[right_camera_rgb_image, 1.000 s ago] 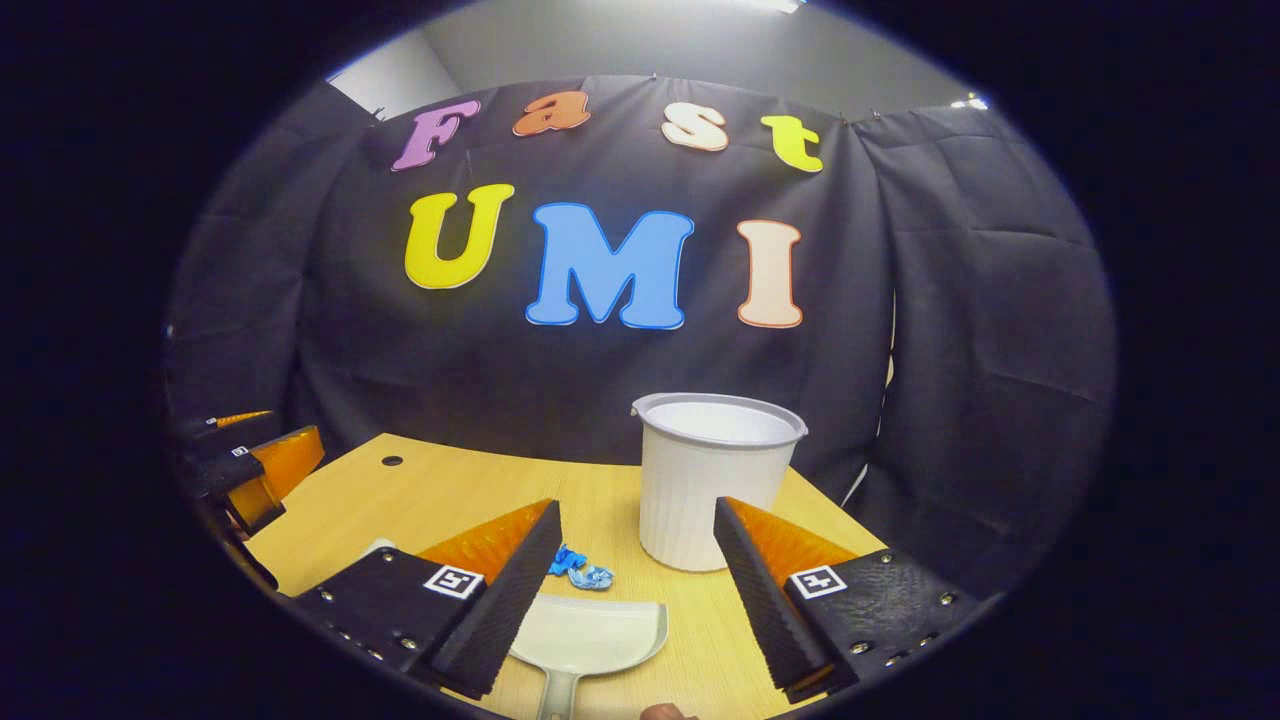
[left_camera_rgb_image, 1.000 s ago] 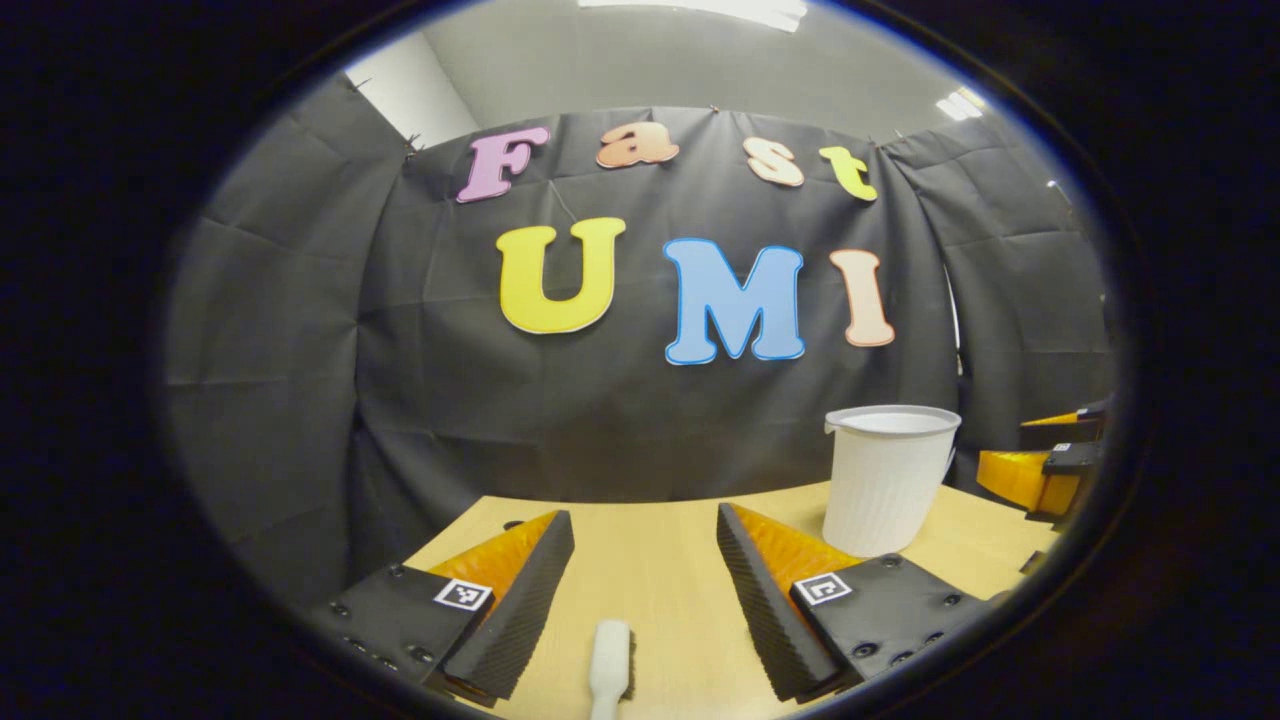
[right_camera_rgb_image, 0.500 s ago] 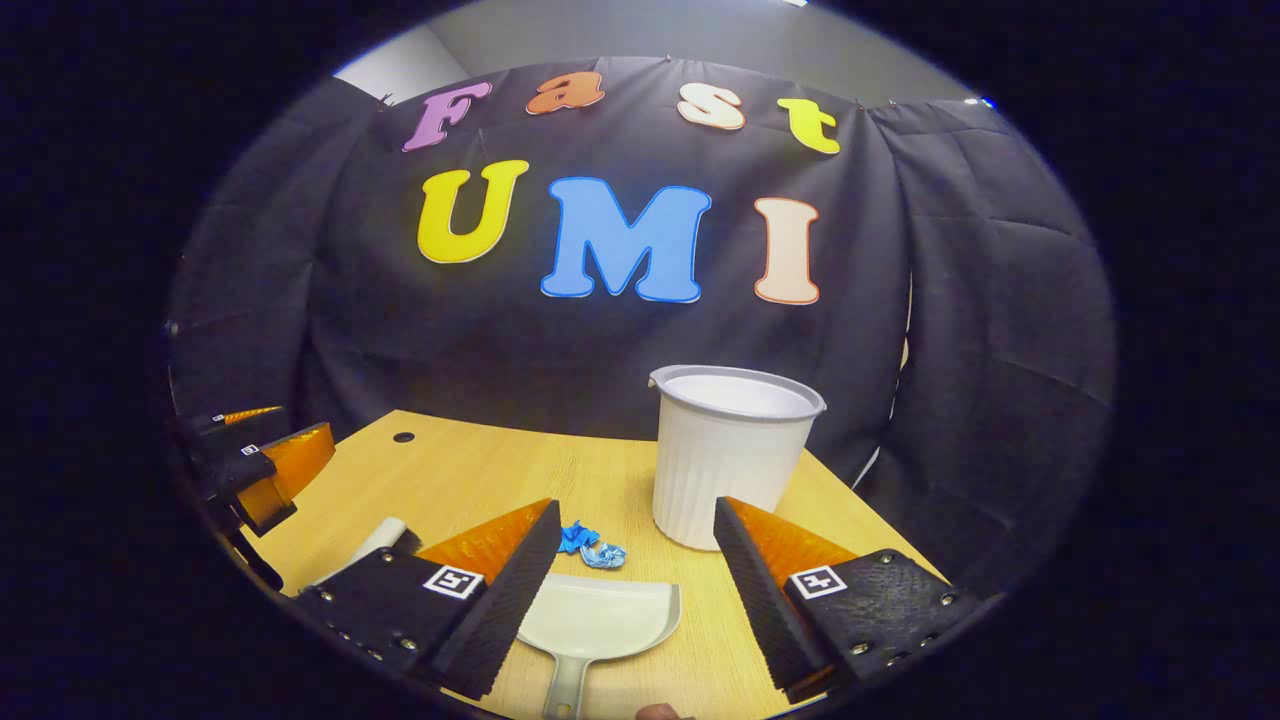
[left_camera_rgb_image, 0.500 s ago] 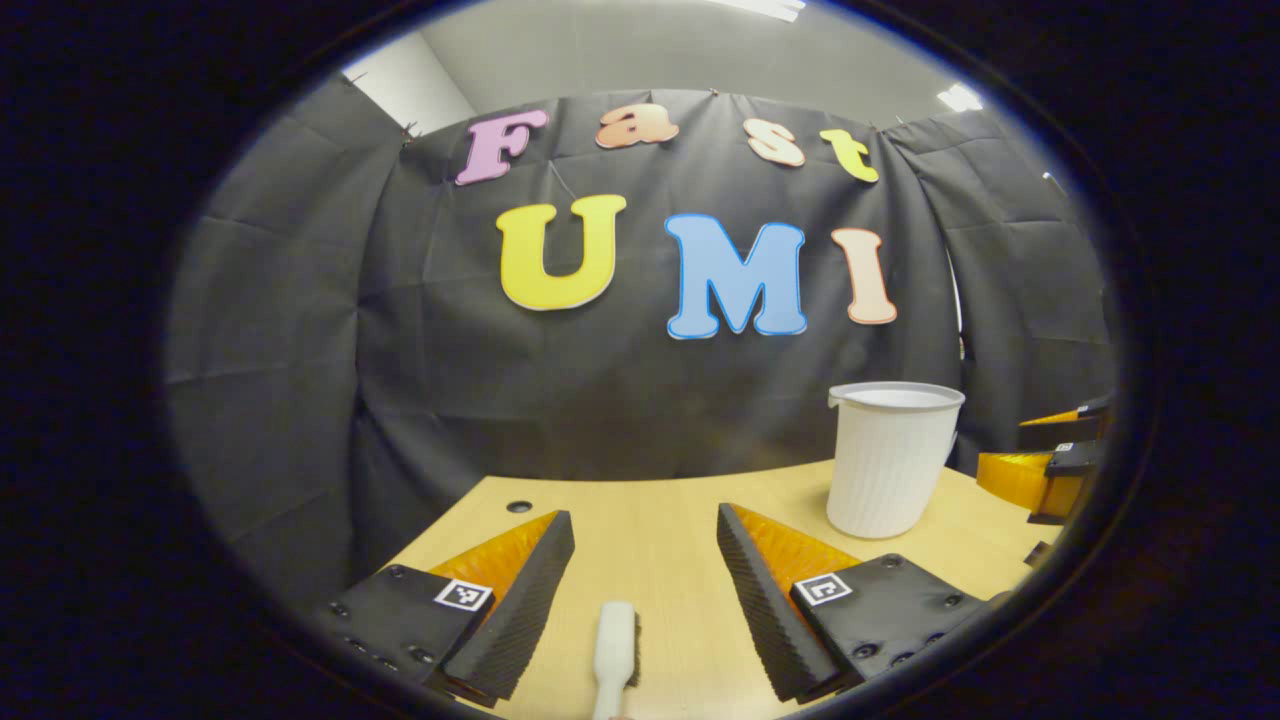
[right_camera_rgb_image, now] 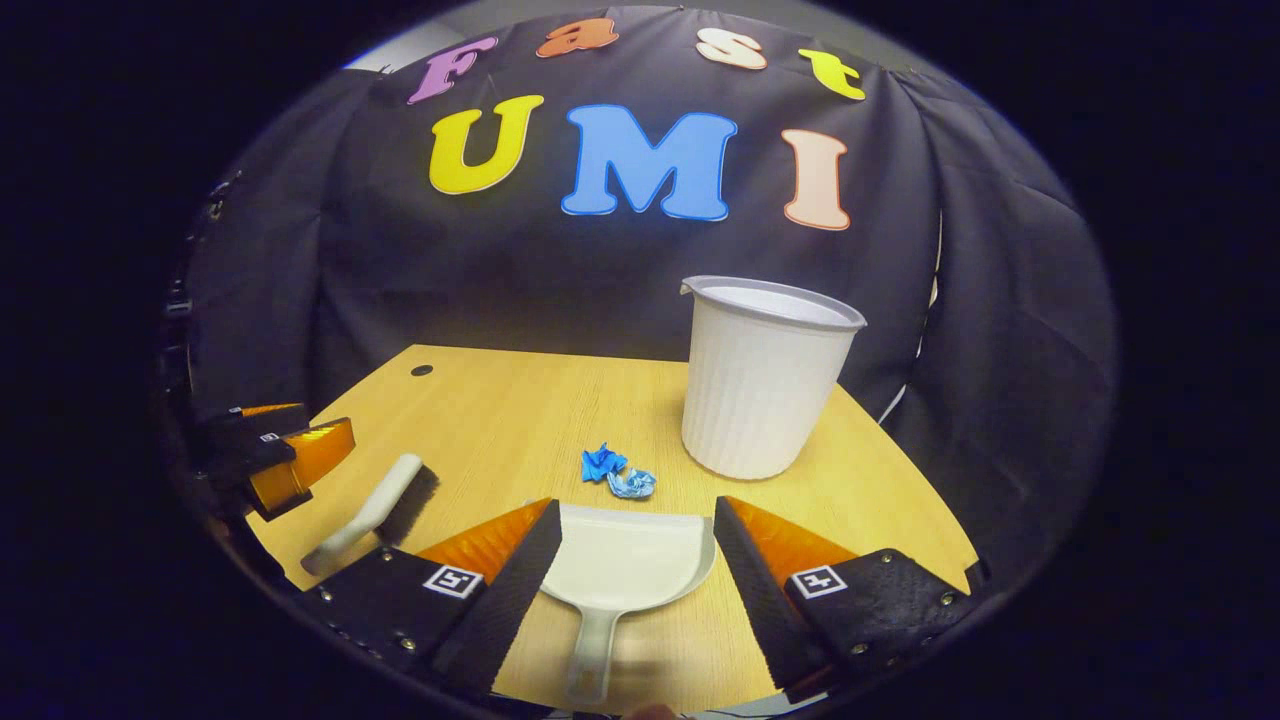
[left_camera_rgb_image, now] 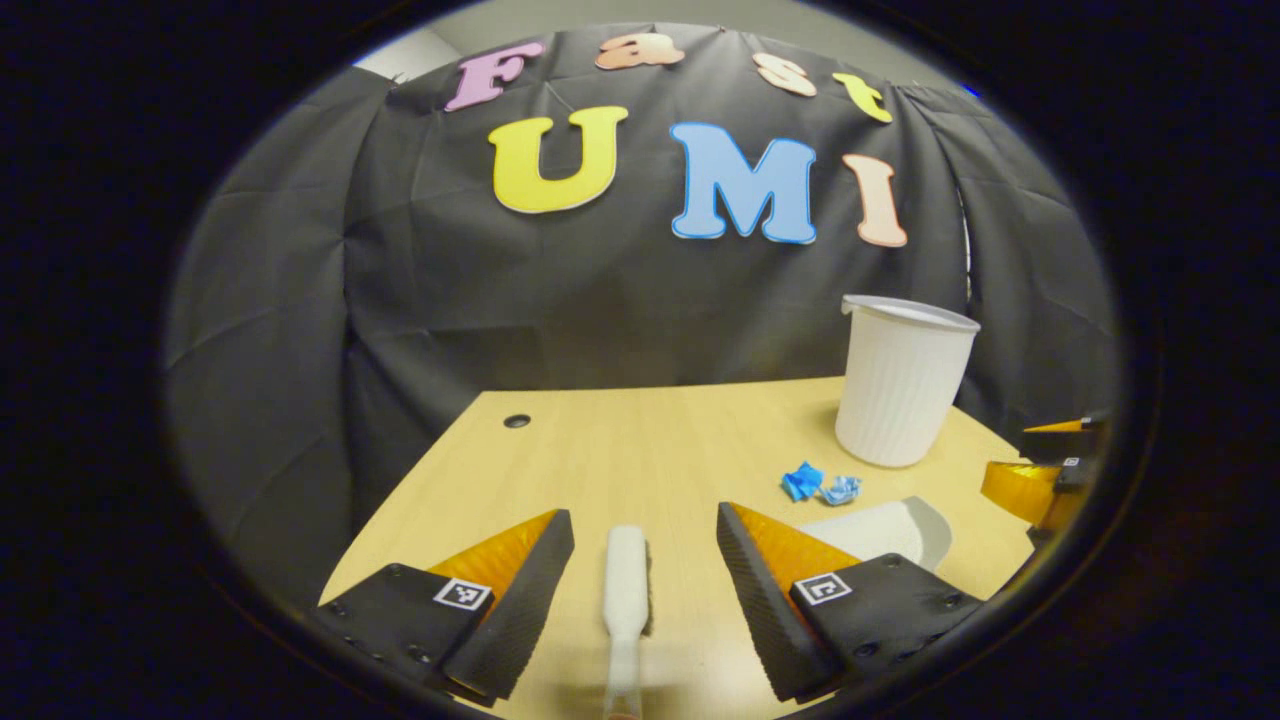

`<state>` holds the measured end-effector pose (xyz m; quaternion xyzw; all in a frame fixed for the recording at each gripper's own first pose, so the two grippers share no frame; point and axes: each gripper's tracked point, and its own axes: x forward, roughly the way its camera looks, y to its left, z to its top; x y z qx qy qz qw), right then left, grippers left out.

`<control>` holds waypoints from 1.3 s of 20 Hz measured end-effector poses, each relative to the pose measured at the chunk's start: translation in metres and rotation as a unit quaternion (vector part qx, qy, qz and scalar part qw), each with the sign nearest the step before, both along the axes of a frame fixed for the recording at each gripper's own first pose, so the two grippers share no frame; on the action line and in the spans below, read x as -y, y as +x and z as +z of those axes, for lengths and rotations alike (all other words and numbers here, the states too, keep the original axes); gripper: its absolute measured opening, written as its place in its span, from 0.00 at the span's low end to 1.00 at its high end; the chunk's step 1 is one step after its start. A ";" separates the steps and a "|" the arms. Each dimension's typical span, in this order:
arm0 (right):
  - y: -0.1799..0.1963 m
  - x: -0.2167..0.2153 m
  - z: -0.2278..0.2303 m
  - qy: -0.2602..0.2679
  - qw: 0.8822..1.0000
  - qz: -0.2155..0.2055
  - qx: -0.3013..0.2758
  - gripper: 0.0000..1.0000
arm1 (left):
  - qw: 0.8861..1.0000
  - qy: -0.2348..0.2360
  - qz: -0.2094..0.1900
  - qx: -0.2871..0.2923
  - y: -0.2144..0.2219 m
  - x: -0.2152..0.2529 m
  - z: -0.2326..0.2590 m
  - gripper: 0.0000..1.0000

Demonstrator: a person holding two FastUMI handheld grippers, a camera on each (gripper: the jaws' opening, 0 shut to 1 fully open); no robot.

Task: Pick up the small broom and dustpan from the desktop, sweep the trash into the dustpan with the broom, and then empty the trash into the garbage bin.

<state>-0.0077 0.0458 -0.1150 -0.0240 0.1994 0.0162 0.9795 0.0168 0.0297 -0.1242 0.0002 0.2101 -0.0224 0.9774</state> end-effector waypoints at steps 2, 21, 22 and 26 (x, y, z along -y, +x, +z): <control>0.000 -0.001 -0.012 -0.002 1.000 0.000 -0.025 0.96 | 1.000 0.002 -0.004 -0.027 0.003 -0.002 -0.015 0.92; -0.034 -0.014 -0.130 0.037 0.959 -0.010 -0.280 0.96 | 0.961 -0.018 -0.030 -0.273 -0.033 -0.021 -0.132 0.96; -0.034 -0.015 -0.133 0.038 0.957 -0.010 -0.288 0.96 | 0.960 -0.020 -0.031 -0.278 -0.031 -0.021 -0.135 0.95; -0.032 -0.017 -0.140 0.033 0.951 -0.009 -0.306 0.96 | 0.954 -0.016 -0.039 -0.296 -0.017 -0.021 -0.153 0.96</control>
